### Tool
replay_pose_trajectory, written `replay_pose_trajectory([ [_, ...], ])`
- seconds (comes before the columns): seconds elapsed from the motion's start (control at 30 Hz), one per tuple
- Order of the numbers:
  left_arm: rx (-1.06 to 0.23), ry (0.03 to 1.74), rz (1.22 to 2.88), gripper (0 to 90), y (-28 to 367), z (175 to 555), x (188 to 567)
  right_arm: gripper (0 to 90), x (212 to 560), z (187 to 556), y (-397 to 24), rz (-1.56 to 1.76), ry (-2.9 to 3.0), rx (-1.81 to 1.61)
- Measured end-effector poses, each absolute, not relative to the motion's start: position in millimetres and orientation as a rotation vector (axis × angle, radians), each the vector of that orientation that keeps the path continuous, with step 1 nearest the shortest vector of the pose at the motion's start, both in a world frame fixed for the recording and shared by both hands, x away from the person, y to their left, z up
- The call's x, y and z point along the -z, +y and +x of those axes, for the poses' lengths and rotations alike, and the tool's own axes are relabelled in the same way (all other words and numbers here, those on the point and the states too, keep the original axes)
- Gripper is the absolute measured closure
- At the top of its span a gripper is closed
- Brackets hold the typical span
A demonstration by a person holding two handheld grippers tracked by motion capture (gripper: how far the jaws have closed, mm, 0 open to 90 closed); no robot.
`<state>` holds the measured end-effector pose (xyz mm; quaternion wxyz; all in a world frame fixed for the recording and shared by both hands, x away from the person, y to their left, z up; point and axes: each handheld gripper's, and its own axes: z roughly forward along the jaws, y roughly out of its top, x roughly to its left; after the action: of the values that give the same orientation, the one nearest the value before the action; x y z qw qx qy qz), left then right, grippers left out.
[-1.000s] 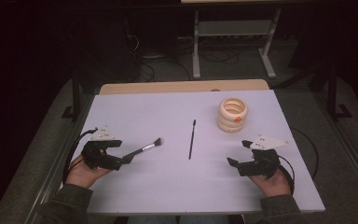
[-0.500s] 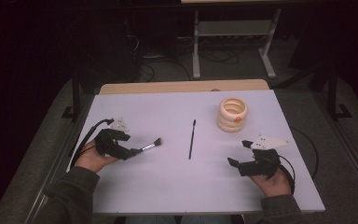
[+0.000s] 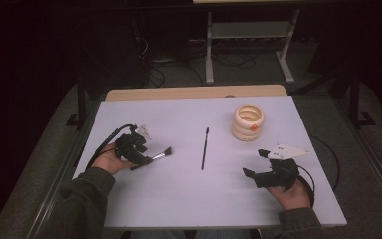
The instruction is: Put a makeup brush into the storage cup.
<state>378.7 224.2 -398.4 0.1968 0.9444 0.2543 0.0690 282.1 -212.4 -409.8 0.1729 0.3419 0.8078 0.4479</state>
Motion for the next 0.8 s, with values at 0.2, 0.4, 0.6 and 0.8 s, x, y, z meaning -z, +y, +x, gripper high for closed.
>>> replay_pose_trajectory([
  [0.2, -0.162, 0.713, 2.699, 54.6, 219, 385, 408, 14.6, 411, 283, -211, 0.966, 2.302, -1.268],
  [0.4, -0.155, 0.687, 2.767, 60.7, 211, 389, 409, 14.8, 411, 283, -209, 0.961, 2.313, -1.262],
  [0.6, -0.148, 0.661, 2.836, 66.6, 201, 392, 410, 14.9, 411, 284, -210, 0.955, 2.309, -1.270],
  [0.8, -0.132, 0.646, 2.889, 71.9, 195, 393, 414, 14.9, 411, 283, -209, 0.947, 2.314, -1.269],
])
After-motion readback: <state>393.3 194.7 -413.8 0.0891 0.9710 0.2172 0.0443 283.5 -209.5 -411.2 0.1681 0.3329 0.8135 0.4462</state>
